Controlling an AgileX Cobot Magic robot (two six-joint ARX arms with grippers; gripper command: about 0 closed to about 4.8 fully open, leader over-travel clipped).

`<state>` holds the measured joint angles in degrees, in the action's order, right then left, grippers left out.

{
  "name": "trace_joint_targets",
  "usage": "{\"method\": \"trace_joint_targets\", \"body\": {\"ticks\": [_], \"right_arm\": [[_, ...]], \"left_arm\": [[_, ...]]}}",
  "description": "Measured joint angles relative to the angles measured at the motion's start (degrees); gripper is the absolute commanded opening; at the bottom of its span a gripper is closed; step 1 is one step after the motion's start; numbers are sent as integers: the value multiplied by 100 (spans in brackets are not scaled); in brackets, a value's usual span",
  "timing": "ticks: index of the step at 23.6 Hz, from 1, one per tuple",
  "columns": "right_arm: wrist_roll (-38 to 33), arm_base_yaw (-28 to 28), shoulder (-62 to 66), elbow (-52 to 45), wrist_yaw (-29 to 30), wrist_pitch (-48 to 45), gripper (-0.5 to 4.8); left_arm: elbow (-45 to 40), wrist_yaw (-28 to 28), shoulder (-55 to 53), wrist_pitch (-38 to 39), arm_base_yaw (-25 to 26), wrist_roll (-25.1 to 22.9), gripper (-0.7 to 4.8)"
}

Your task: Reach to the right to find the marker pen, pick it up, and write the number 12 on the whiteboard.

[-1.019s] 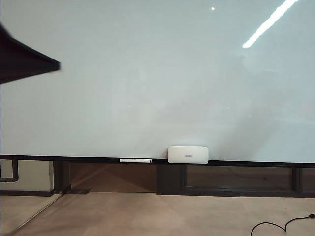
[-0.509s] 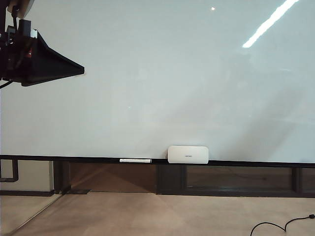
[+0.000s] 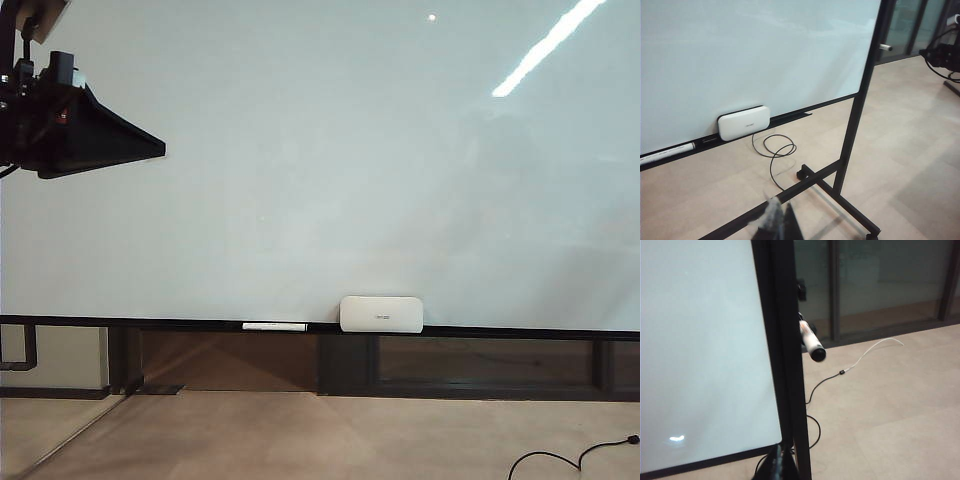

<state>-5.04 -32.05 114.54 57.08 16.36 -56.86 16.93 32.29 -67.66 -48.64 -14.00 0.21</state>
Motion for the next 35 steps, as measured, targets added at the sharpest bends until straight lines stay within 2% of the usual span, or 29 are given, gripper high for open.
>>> {"method": "trace_joint_targets", "body": {"ticks": [1, 12, 13, 16, 21, 22, 23, 24, 25, 26, 35], "right_arm": [[26, -7, 103, 79, 20, -2, 68], [487, 7, 1016, 973, 15, -280, 65], [490, 7, 1032, 1023, 17, -245, 78], [503, 9, 1167, 1257, 20, -243, 164], [503, 7, 1499, 1628, 20, -282, 187], [505, 4, 1534, 1663, 17, -278, 221], [503, 7, 1580, 1711, 20, -273, 274], [509, 7, 1602, 1744, 20, -271, 348], [511, 7, 1626, 1779, 20, -280, 395], [511, 7, 1644, 1821, 20, -280, 411], [514, 7, 1926, 2352, -13, -332, 398]], "left_arm": [[0, 0, 0, 7, 0, -2, -5], [0, -297, -33, 188, 0, -70, -5], [0, -302, -33, 188, 0, -70, -5], [0, -306, -35, 195, 0, -81, -5], [0, -389, -35, 275, -2, -144, -5], [0, -402, -35, 310, -2, -177, -5], [0, -409, -35, 352, -2, -203, -5], [0, -411, -35, 398, -4, -216, -5], [0, -411, -35, 437, -7, -234, -5], [0, -409, -37, 459, -7, -245, -5], [0, -411, -37, 479, -9, -323, -5]]}}
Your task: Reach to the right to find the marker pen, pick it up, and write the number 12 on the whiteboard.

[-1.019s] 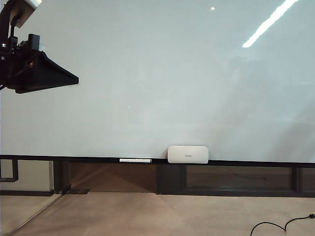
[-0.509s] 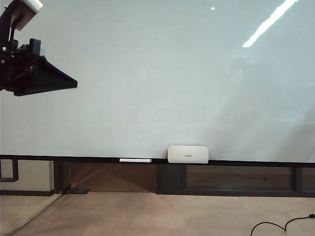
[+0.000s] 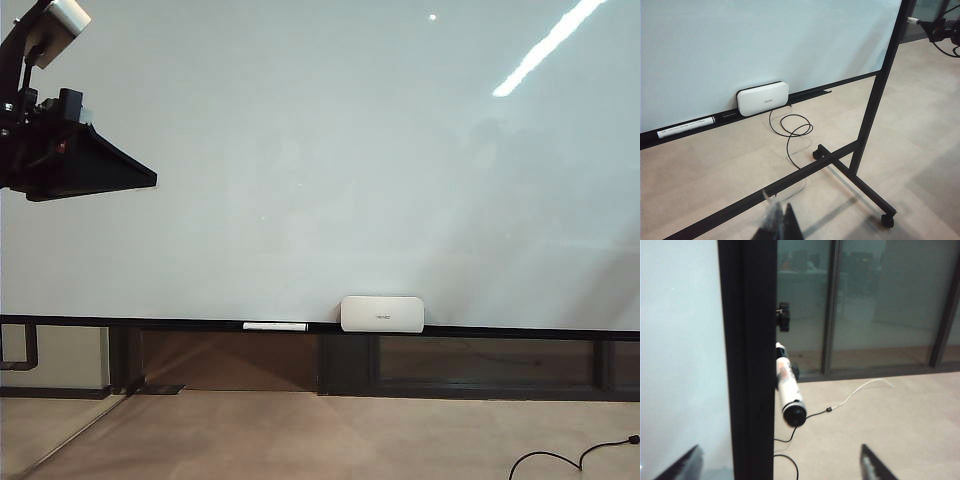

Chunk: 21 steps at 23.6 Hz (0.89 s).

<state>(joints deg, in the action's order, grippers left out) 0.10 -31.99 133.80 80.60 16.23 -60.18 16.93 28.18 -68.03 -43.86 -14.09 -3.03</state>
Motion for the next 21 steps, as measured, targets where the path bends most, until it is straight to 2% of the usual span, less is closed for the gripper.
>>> {"method": "trace_joint_targets", "body": {"ticks": [2, 3, 13, 21], "right_arm": [[-2, 0, 155, 208, -4, -4, 361], [-7, 0, 208, 275, -7, -4, 359], [-7, 35, 553, 973, 9, -15, 360], [-4, 74, 686, 1475, 28, 367, 360]], "left_arm": [[0, -4, 0, 0, 0, -42, -5], [0, -4, 0, 0, 0, -48, -5], [0, -15, -195, -48, -7, -63, -5], [2, -70, -264, -225, -7, -7, -5]]}}
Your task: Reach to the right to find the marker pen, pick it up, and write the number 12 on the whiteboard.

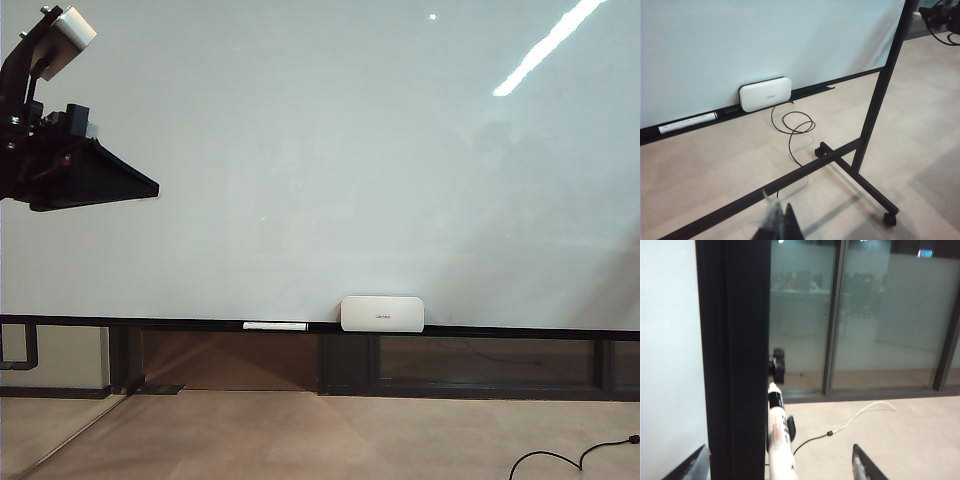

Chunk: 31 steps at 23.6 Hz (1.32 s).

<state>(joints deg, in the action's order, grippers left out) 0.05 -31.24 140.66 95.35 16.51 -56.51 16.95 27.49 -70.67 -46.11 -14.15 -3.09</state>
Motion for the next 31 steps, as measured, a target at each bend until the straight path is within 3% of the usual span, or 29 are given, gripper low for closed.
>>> {"method": "trace_joint_targets", "body": {"ticks": [20, 24, 31], "right_arm": [[0, 7, 120, 129, -472, 149, 358], [72, 7, 120, 129, -468, 149, 322], [245, 4, 308, 389, -208, 181, 323]], "left_arm": [[0, -77, 0, -125, -7, 28, -5], [0, -79, 0, -125, -7, 13, -5], [0, -146, 0, -125, -7, 13, -5]]}}
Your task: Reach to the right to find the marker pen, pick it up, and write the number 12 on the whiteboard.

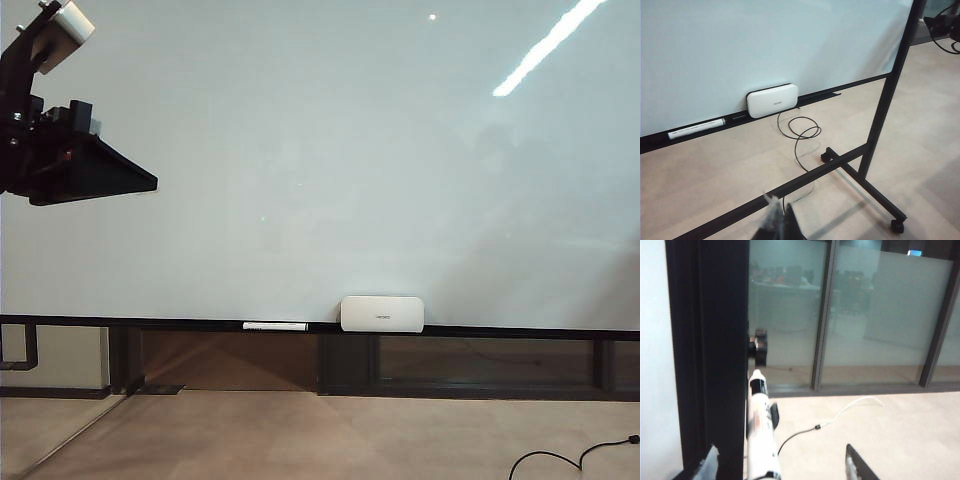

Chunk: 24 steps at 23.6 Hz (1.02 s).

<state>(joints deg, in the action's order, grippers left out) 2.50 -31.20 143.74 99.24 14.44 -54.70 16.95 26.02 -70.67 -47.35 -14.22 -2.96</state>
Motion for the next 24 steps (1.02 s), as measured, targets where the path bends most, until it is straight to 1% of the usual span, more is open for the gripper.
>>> {"method": "trace_joint_targets", "body": {"ticks": [5, 16, 22, 24], "right_arm": [[11, 0, 74, 70, 59, 190, 323], [188, -90, 72, 162, 81, 249, 322], [192, -127, 129, 494, 352, 479, 321], [192, -127, 190, 667, 426, 581, 309]], "left_arm": [[0, -26, 0, -2, 0, 2, -5], [0, -42, 0, -2, -33, 72, -5], [0, -42, 0, 0, -79, 107, -5], [0, -44, 0, -2, -79, 107, -5]]}}
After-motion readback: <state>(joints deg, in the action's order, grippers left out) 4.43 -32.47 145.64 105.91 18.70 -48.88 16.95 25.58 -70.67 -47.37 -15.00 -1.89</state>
